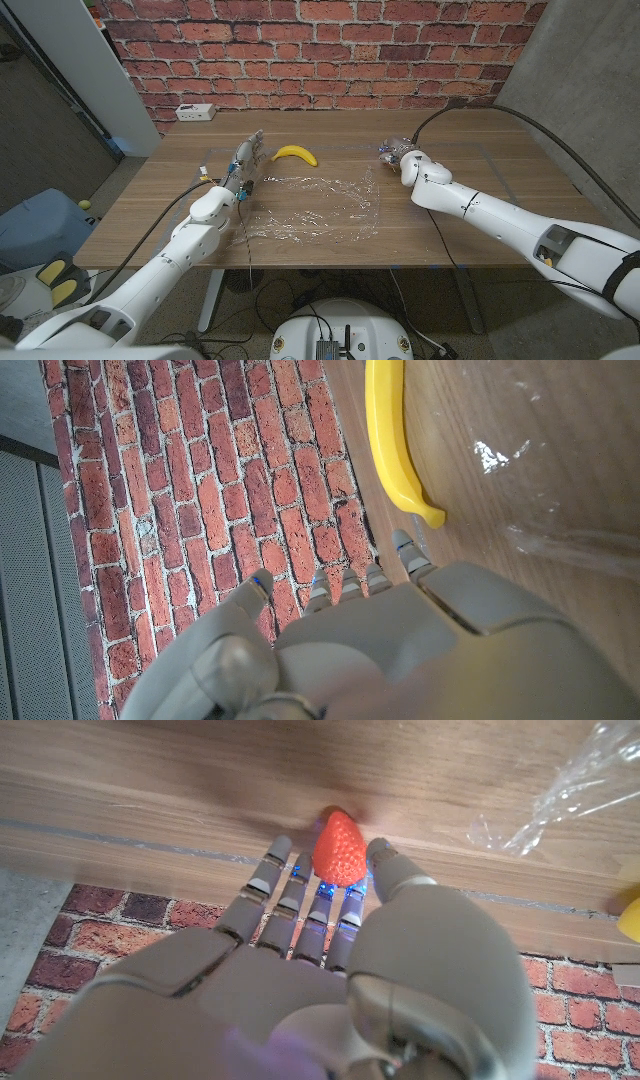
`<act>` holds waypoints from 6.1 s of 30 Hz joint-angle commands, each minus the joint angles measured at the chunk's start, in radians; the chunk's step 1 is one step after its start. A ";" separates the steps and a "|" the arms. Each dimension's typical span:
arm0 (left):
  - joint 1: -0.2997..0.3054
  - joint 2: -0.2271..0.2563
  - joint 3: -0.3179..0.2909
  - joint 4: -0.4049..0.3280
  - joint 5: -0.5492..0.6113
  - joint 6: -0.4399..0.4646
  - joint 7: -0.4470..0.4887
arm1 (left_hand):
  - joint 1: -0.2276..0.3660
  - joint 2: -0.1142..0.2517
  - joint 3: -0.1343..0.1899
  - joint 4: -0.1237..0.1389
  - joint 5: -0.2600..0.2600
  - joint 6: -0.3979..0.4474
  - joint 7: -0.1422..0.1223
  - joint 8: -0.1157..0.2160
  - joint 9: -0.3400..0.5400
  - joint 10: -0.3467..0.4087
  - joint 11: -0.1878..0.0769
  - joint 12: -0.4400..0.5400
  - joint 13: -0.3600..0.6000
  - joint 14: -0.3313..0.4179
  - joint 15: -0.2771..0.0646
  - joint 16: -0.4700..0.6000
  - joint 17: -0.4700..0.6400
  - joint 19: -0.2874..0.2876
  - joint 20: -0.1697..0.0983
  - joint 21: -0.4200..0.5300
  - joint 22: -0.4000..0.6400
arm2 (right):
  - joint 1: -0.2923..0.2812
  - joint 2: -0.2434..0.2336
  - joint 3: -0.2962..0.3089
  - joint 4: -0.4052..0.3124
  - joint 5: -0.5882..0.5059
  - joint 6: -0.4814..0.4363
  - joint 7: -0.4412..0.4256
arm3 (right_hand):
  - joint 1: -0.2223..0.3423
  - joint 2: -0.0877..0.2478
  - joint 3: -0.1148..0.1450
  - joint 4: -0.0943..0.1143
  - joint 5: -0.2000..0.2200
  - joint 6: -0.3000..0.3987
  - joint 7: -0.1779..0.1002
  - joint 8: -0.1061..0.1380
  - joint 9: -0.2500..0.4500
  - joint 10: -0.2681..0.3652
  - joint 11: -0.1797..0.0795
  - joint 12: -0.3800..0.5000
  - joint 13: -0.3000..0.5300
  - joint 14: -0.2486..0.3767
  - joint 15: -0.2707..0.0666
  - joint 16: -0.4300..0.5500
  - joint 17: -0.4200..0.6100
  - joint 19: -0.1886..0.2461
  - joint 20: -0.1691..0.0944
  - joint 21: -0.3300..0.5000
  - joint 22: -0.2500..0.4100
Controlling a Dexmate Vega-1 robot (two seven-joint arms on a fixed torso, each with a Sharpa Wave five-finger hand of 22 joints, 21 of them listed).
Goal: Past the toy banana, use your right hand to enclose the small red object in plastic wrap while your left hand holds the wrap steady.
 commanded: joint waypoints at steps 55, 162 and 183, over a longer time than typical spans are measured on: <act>0.112 0.097 0.014 -0.206 0.128 0.027 0.107 | 0.005 -0.002 0.003 -0.024 -0.007 0.002 0.008 -0.002 0.002 -0.007 0.005 -0.002 0.004 -0.008 0.000 0.002 0.002 -0.038 -0.069 -0.022 0.005 | -0.325 -0.137 0.136 -0.342 -0.294 0.212 -0.299 | 0.428 0.027 -0.065 0.015 0.010 0.363 0.009 0.036 0.039 0.327 -0.009 0.059 0.073 0.342 -0.190 0.260 0.359 0.061 -0.167 0.366 0.153; 0.318 0.322 -0.028 -0.514 0.374 0.260 0.247 | 0.027 -0.007 0.019 -0.084 -0.035 0.087 0.005 0.006 0.004 0.087 0.004 0.013 0.007 0.094 0.075 0.012 0.006 -0.045 0.096 -0.076 0.014 | -0.353 -0.031 0.076 -0.368 -0.299 0.339 0.148 | 0.083 -0.070 -0.243 0.151 0.009 0.004 -0.027 -0.061 0.018 0.051 0.010 -0.046 0.059 0.197 -0.147 -0.043 0.291 -0.125 0.015 0.547 -0.006; 0.288 0.315 -0.012 -0.494 0.371 0.255 0.226 | 0.027 -0.006 0.020 -0.088 -0.036 0.089 0.005 0.004 0.004 0.087 0.004 0.011 0.008 0.095 0.073 0.011 0.007 -0.044 0.096 -0.079 0.015 | -0.462 -0.060 0.243 -0.387 -0.007 0.411 -0.039 | -0.241 -0.071 -0.349 0.295 0.052 -0.132 0.030 -0.040 0.010 -0.033 0.064 -0.037 0.039 0.137 -0.067 -0.083 0.300 -0.194 0.089 0.490 -0.017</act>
